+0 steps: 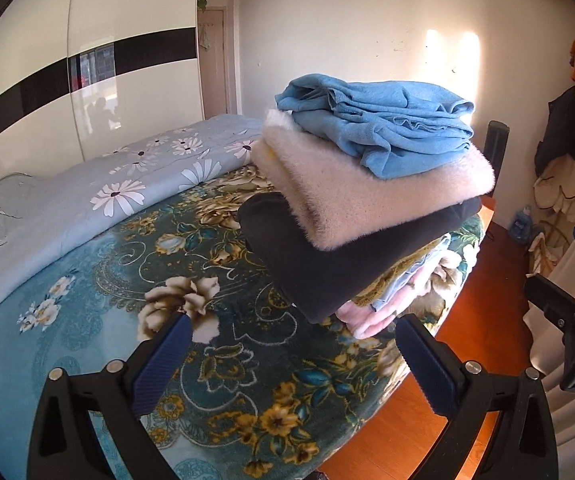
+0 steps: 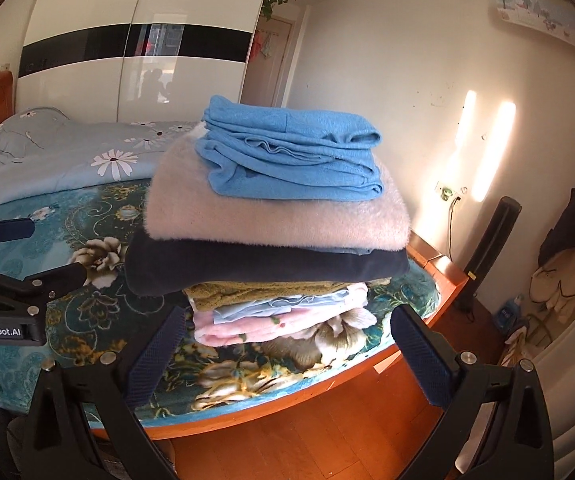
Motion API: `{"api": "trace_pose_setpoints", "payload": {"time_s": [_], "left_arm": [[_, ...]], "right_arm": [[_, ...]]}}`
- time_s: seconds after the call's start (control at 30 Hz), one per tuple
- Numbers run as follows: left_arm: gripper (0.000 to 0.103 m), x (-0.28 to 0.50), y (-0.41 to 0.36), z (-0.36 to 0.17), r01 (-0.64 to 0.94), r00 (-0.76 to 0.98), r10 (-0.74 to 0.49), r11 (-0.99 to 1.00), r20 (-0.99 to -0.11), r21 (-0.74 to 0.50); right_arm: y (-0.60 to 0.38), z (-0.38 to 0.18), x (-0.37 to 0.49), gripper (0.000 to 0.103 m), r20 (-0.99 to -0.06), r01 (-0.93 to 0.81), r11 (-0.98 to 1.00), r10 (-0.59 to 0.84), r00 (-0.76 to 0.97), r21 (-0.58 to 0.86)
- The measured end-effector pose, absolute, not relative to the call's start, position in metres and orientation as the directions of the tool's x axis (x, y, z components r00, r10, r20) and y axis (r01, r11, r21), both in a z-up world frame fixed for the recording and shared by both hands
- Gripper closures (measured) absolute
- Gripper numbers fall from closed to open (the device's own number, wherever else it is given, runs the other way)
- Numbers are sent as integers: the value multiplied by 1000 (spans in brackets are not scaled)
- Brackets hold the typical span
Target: Fold clothes
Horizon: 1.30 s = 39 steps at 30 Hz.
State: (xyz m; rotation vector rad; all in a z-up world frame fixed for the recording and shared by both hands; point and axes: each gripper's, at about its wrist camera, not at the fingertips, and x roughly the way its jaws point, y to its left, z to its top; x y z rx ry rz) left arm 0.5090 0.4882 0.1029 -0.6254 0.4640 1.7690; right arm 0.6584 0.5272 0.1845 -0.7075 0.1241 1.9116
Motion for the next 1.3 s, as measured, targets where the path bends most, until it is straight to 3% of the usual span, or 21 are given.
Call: {"api": "trace_pose_setpoints", "payload": {"time_s": [1.3], "left_arm": [[0,521,468,118,-961,-231,760,-275,-607,21]], "right_arm": [[524,179,670,0,-561,-889,-418,789,-251,-190]]}}
